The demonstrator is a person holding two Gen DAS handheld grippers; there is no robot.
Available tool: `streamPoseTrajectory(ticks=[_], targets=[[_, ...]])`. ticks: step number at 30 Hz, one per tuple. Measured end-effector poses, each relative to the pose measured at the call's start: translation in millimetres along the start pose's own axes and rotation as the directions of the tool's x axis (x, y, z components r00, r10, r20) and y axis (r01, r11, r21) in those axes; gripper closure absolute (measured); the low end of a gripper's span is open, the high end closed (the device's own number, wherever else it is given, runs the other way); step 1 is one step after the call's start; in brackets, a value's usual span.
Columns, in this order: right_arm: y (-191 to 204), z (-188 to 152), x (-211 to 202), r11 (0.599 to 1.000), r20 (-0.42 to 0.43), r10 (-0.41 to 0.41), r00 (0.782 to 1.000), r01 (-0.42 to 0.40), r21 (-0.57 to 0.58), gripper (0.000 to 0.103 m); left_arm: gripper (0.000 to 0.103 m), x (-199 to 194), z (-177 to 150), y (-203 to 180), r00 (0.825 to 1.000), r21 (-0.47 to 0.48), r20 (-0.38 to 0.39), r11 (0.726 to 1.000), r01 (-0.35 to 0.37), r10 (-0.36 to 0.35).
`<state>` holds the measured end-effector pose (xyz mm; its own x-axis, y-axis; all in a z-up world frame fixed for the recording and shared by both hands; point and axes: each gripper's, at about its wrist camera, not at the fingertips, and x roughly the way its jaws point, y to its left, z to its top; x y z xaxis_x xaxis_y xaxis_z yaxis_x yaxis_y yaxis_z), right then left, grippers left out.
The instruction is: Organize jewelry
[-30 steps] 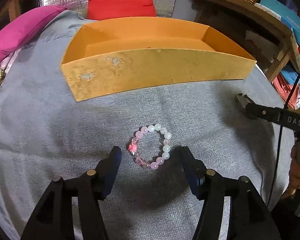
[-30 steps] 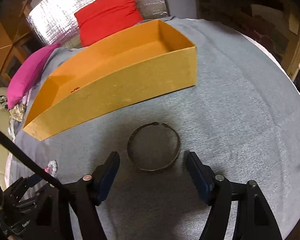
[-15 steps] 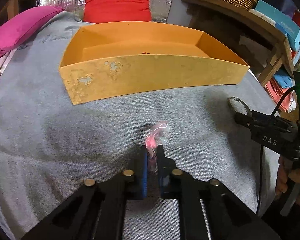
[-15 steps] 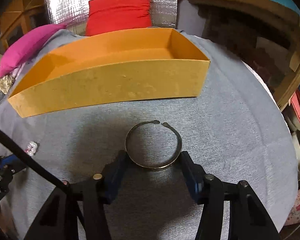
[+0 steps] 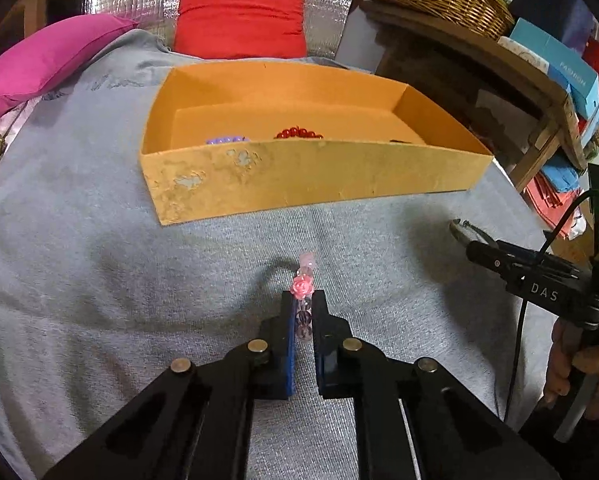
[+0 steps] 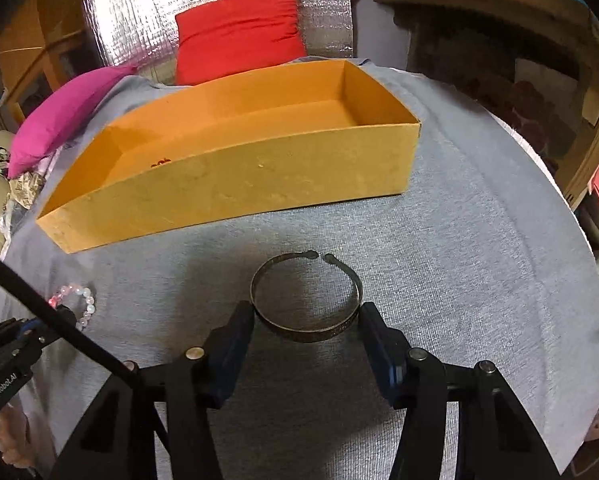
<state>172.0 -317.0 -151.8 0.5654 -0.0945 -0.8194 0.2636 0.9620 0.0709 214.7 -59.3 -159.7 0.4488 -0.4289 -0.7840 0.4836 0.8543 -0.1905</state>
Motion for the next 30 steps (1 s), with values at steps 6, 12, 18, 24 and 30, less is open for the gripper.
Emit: streamPoseTrajectory(ticks=[6, 12, 18, 24, 30], targets=[[4, -1, -8, 0.999, 0.015, 0.045, 0.999, -0.045, 0.003, 0.046, 0.095, -5, -1, 4, 1.0, 0.001, 0.009, 1.0, -0.004, 0.004], [7, -4, -2, 0.999, -0.013, 0.04, 0.999, -0.04, -0.003, 0.046, 0.095, 4, -3, 9, 1.0, -0.002, -0.024, 1.0, -0.007, 0.007], [10, -6, 2, 1.0, -0.027, 0.031, 0.999, -0.031, -0.005, 0.046, 0.095, 10, -7, 6, 0.999, 0.002, -0.046, 1.0, 0.004, -0.004], [11, -7, 1, 1.0, -0.019, 0.026, 0.999, -0.026, -0.011, 0.046, 0.095, 7, -8, 2, 1.0, 0.02, -0.024, 1.0, 0.012, -0.012], [7, -4, -7, 0.998, -0.001, 0.063, 0.998, -0.063, 0.008, 0.046, 0.095, 4, -3, -6, 1.0, 0.023, -0.001, 1.0, 0.003, -0.003]])
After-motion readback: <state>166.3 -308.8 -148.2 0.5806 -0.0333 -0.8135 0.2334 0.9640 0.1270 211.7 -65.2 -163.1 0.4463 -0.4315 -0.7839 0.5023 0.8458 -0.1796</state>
